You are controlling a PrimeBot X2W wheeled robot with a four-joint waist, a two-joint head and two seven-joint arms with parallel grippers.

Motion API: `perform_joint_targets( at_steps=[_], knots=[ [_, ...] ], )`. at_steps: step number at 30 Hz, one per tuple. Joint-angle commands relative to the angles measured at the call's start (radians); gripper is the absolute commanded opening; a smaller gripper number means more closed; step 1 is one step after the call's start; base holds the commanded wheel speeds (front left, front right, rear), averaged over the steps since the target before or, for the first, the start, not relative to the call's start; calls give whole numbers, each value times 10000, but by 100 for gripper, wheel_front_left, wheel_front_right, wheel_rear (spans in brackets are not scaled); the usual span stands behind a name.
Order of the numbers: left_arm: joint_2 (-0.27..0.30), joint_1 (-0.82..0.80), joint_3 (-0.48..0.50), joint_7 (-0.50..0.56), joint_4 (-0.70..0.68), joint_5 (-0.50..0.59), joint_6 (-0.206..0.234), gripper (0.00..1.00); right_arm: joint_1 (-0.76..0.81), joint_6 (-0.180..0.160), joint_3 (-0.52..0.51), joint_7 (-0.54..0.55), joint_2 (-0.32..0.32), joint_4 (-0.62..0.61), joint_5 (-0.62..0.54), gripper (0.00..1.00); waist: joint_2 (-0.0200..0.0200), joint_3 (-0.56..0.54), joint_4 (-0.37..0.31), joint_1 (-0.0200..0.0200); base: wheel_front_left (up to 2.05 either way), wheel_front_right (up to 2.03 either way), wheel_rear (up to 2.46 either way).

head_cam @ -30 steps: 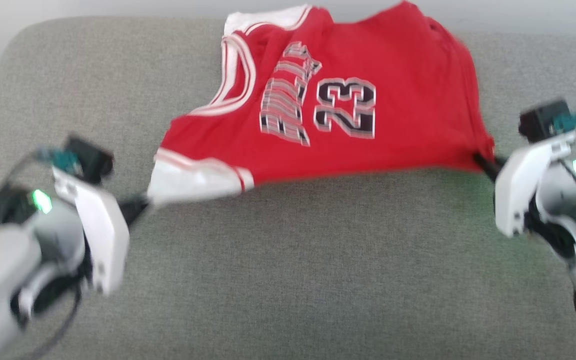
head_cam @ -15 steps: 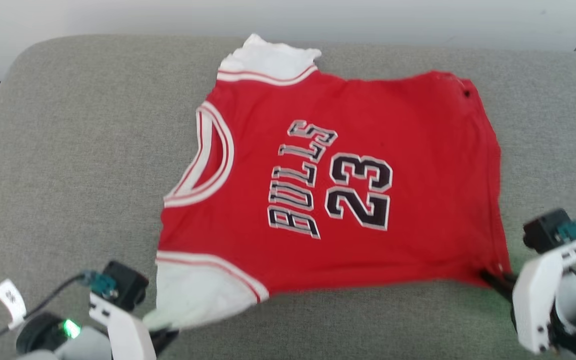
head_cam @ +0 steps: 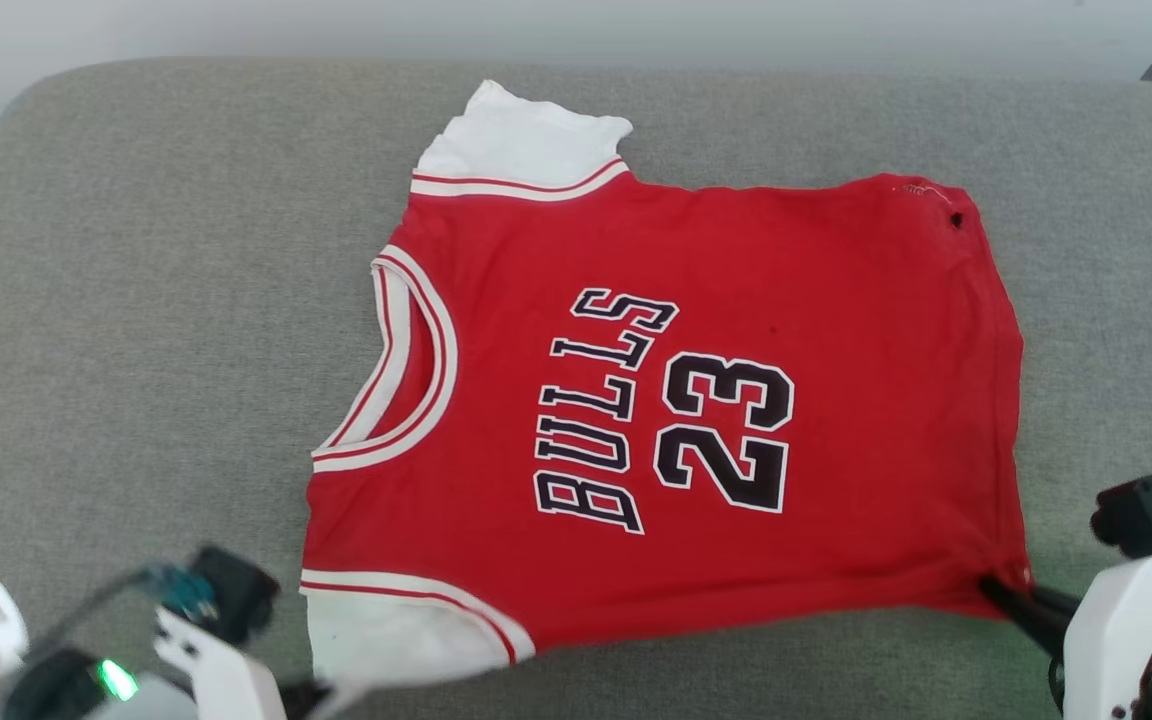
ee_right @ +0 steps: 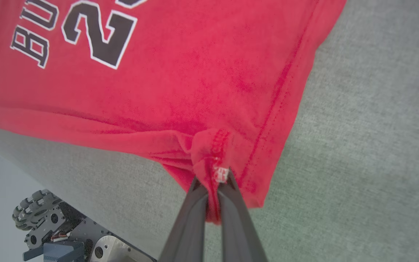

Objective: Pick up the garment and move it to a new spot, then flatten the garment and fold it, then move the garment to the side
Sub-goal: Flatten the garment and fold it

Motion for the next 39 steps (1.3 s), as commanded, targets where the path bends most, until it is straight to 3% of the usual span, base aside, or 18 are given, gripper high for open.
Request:
perform_joint_targets(
  at_steps=[1, 6, 11, 15, 24, 28, 32, 35, 36, 37, 38, 39],
  knots=[
    [194, -347, 194, 49, -112, 213, 9, 0, -94, -50, -149, -35, 99, -191, -97, 0, 0, 60, -43, 0, 0, 0, 0],
    [750, -1457, 733, 188, -256, 991, -337, 0, -766, -50, -465, 113, 396, -607, -473, 0, 0, 254, -151, 0, 0, 0, 0],
    [669, -2799, 1196, 369, 353, 1845, -1029, 0, -1959, -51, -449, 173, 577, -469, -910, 0, 0, 544, -241, 0, 0, 0, 0],
    [21, -3838, 1333, 436, 1613, 2356, -1878, 0, -3113, -51, -258, -23, 620, 77, -1341, 0, 0, 852, -286, 0, 0, 0, 0],
    [-2118, -5628, 953, -33, 5389, 3406, -3807, 0, -5437, -51, 463, -624, 941, 2515, -2035, 0, 0, 1558, -404, 0, 0, 0, 0],
    [-2944, -6034, 642, -149, 6965, 3233, -4282, 0, -6156, -51, 887, -973, 1066, 3656, -2153, 0, 0, 1796, -451, 0, 0, 0, 0],
    [-3568, -6274, 320, -16, 8148, 2787, -4454, 0, -6680, -50, 1342, -1177, 1121, 4595, -2169, 2, 0, 1918, -506, 0, 0, 0, 0],
    [-3746, -6350, 147, 207, 8641, 2481, -4468, 0, -6850, -52, 1550, -1210, 1140, 5004, -2129, 15, 0, 1937, -537, 0, 0, 0, 0],
    [-3829, -6360, 114, 322, 8867, 2301, -4477, 9, -6919, -52, 1653, -1225, 1144, 5178, -2123, 24, 0, 1936, -552, 0, 0, 0, 0],
    [-3908, -6381, 45, 409, 9013, 2109, -4478, 29, -6992, -52, 1711, -1260, 1176, 5320, -2090, 41, 0, 1926, -572, 0, 0, 0, 0],
    [-3981, -6424, -18, 438, 9060, 1924, -4475, 44, -7058, -52, 1754, -1284, 1202, 5442, -2071, 64, 0, 1903, -591, 0, 0, 0, 0],
    [-4004, -6468, 10, 450, 9153, 1764, -4477, 57, -7112, -52, 1816, -1277, 1187, 5554, -2072, 100, 0, 1866, -603, 0, 0, 0, 0]
  ],
)
